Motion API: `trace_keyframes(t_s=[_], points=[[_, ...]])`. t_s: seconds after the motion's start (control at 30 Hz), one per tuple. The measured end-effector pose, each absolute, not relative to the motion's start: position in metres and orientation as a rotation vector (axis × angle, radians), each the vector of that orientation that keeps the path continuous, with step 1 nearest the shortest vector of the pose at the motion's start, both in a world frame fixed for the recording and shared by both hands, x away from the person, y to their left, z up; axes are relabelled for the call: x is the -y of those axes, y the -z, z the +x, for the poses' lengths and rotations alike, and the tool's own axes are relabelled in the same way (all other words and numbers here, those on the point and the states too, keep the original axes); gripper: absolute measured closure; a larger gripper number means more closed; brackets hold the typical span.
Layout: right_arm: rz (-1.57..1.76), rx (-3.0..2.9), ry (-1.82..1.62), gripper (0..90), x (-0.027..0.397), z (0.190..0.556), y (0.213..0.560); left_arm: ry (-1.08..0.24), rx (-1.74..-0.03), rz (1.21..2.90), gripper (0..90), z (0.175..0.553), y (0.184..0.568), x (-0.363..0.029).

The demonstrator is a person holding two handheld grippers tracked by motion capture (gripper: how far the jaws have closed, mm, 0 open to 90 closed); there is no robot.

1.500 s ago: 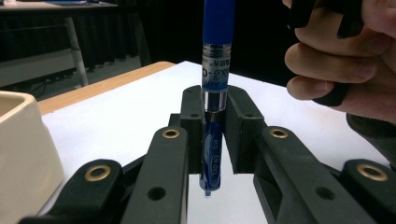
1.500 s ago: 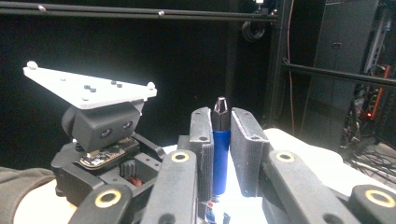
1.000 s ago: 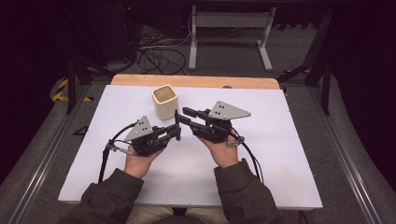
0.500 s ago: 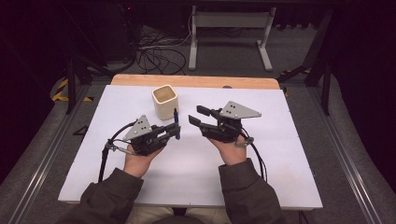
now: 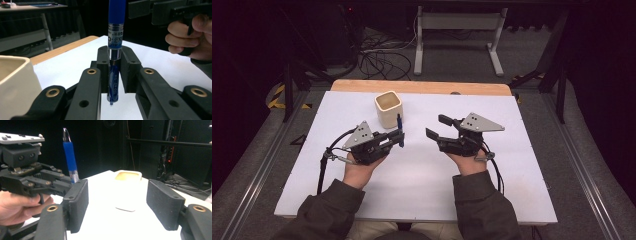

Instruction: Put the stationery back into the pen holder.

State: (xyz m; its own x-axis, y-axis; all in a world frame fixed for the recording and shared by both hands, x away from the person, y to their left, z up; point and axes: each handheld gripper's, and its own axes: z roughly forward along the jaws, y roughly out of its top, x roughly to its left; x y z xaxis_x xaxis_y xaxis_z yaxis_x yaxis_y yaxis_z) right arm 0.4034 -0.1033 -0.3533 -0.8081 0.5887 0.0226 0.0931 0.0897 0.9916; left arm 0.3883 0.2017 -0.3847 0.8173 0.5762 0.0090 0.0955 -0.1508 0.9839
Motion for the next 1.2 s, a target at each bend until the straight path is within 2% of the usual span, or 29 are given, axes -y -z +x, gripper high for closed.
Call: trace_keyframes(t_s=[0.57,1.2], points=[[0.722,-1.963,-1.734,21.4,0.130,0.399,0.361,-0.495,-0.533,1.663,79.5,0.398,0.369,-0.212],[0.782,-1.918,-1.734,17.0,0.158,0.394,0.365,-0.576,-0.582,1.660,79.5,0.419,0.357,-0.216]])
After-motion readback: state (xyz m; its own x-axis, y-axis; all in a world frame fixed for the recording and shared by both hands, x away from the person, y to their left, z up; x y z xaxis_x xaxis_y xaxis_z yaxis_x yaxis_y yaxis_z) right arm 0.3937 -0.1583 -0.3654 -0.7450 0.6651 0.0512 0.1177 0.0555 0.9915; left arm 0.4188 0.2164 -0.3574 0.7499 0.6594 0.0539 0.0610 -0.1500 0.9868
